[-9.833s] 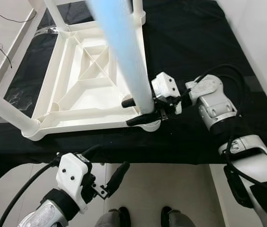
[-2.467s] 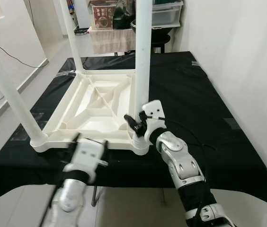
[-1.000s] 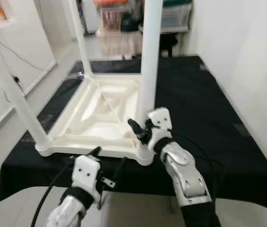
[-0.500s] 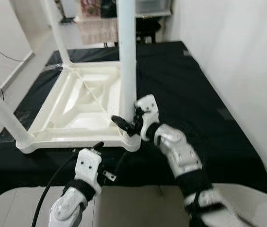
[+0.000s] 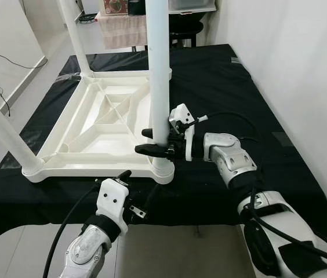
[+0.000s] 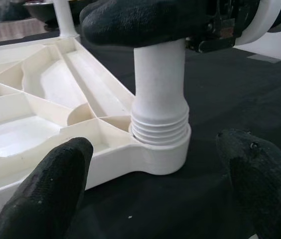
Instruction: Building children table
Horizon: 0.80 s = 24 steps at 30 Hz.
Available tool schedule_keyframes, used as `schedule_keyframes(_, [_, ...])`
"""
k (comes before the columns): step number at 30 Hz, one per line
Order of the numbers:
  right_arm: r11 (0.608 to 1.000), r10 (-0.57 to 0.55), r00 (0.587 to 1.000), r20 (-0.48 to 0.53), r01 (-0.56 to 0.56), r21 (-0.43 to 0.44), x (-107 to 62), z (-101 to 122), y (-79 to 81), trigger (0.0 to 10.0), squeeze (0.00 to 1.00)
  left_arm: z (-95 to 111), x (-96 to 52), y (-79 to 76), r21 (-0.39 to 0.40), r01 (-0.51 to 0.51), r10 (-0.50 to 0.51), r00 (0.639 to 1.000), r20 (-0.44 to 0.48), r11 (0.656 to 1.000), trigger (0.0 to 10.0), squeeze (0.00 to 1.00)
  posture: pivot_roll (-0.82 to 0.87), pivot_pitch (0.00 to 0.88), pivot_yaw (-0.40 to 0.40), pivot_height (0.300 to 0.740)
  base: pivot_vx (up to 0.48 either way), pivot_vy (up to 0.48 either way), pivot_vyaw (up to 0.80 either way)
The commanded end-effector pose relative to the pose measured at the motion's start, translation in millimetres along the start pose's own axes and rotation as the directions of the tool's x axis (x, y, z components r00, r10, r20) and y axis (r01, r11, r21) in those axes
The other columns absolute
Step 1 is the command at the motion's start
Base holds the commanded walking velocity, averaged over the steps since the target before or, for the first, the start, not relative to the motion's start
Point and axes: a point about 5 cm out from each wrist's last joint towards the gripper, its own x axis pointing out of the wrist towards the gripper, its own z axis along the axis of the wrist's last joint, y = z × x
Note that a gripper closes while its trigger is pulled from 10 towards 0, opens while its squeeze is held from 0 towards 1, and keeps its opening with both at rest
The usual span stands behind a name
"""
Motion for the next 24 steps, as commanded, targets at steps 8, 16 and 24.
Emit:
schedule_keyframes(8, [0.991, -0.133, 0.990, -0.053, 0.133, -0.005, -19.5, -23, -0.2, 0.0, 0.00, -2, -3.3, -0.9, -0.007, -0.003, 0.003, 1.000, -0.011, 1.000, 10.0, 0.00, 0.01, 0.091, 0.002, 0.740, 0.000, 0.000, 0.00])
schedule_keyframes(16, [0.665, -0.728, 0.650, -0.216, 0.747, 0.007, -27.2, -78, 49.9, 0.0, 0.00, -1, -5.4, 2.8, -0.011, 0.002, -0.003, 1.000, -0.014, 1.000, 10.0, 0.00, -0.03, 0.104, 0.026, 0.740, 0.000, 0.000, 0.00])
schedule_keyframes(24, [0.676, -0.727, 0.668, -0.161, 0.737, 0.002, -11.3, -64, 37.0, 10.0, 0.00, -2, -4.0, 2.8, -0.013, -0.005, 0.005, 1.000, -0.013, 1.000, 10.0, 0.00, 0.00, 0.096, 0.014, 0.740, 0.000, 0.000, 0.00])
